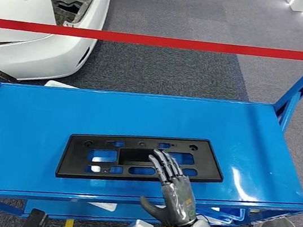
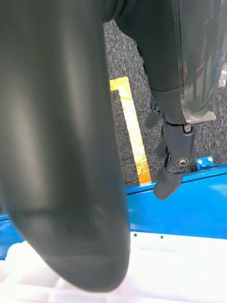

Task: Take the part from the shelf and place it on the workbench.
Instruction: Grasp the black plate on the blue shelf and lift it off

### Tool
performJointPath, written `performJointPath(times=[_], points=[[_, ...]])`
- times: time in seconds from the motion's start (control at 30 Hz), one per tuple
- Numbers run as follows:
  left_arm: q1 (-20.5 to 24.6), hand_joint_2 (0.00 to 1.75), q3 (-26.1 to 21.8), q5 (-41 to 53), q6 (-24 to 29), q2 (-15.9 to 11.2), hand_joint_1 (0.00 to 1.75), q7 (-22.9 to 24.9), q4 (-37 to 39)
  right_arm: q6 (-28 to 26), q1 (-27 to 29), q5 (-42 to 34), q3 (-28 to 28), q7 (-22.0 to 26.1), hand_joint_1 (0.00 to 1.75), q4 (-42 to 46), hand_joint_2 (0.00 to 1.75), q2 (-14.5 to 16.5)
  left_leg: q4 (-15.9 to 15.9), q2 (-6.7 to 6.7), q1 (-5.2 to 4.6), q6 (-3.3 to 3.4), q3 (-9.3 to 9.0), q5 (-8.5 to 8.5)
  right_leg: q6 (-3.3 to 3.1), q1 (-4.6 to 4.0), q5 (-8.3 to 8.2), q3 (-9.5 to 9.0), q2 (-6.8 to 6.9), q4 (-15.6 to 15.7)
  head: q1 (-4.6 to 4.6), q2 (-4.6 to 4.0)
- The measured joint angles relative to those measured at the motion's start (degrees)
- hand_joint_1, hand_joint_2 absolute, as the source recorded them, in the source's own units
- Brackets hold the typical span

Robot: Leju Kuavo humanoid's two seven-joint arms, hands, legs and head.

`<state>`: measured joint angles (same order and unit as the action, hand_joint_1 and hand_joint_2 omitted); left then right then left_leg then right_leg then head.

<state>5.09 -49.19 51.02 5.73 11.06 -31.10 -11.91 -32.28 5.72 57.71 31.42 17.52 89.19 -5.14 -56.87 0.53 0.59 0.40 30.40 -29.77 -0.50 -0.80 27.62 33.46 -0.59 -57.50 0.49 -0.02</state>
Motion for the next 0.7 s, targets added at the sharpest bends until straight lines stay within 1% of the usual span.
performJointPath(times=[0.2, 0.27, 0.4, 0.5, 0.57, 0.7], points=[[-0.06, 0.00, -0.20, -0.01, -0.07, 0.00, 0.00, -0.10, 0.00, 4.16, 2.50, 2.29, -1.63, -2.83, 0.00, 6.09, 1.75, -6.81, -0.02, 0.00, -0.25, 0.02, 0.00, -0.01, 0.01, 0.22, -0.01, -0.02, 0.07, 0.01, 0.02, 0.01], [-0.09, 0.00, -0.24, -0.01, -0.08, 0.00, 0.00, -0.13, 0.00, 4.96, 3.15, 2.54, -2.12, -3.28, 0.00, 7.59, 1.75, -8.67, -0.02, 0.00, -0.29, 0.02, 0.00, -0.01, 0.02, 0.29, -0.01, -0.03, 0.07, 0.02, 0.02, 0.00], [-0.09, 0.00, -0.33, -0.01, -0.09, 0.00, 0.00, -0.14, 0.00, 5.46, 3.86, 2.71, -2.62, -3.36, 0.00, 9.59, 1.75, -10.86, -0.03, 0.00, -0.32, 0.03, -0.01, -0.02, 0.02, 0.33, -0.01, -0.02, 0.07, 0.03, 0.02, 0.00], [-0.11, 0.00, -0.52, -0.03, -0.09, 0.00, 0.00, -0.16, 0.00, 6.40, 4.47, 2.87, -2.90, -4.34, 0.00, 10.80, 1.75, -12.43, -0.03, 0.00, -0.31, 0.03, -0.02, -0.02, 0.02, 0.33, -0.01, -0.03, 0.10, 0.03, 0.01, 0.00], [-0.16, 0.00, -0.77, -0.04, -0.09, -0.01, 0.00, -0.17, 0.00, 7.87, 5.14, 1.81, -3.26, -5.02, 0.00, 11.91, 1.75, -13.94, -0.03, 0.00, -0.31, 0.03, -0.01, -0.02, 0.02, 0.32, -0.01, -0.03, 0.12, 0.03, 0.01, 0.01], [-0.29, 0.00, -1.08, 0.13, -0.17, -0.04, 0.00, -0.13, 0.00, 12.64, 6.06, -1.95, -3.79, -4.89, 0.00, 13.92, 1.75, -17.02, -0.03, 0.00, -0.31, 0.03, -0.01, -0.02, 0.02, 0.32, -0.01, -0.03, 0.10, 0.03, 0.02, -0.01]])
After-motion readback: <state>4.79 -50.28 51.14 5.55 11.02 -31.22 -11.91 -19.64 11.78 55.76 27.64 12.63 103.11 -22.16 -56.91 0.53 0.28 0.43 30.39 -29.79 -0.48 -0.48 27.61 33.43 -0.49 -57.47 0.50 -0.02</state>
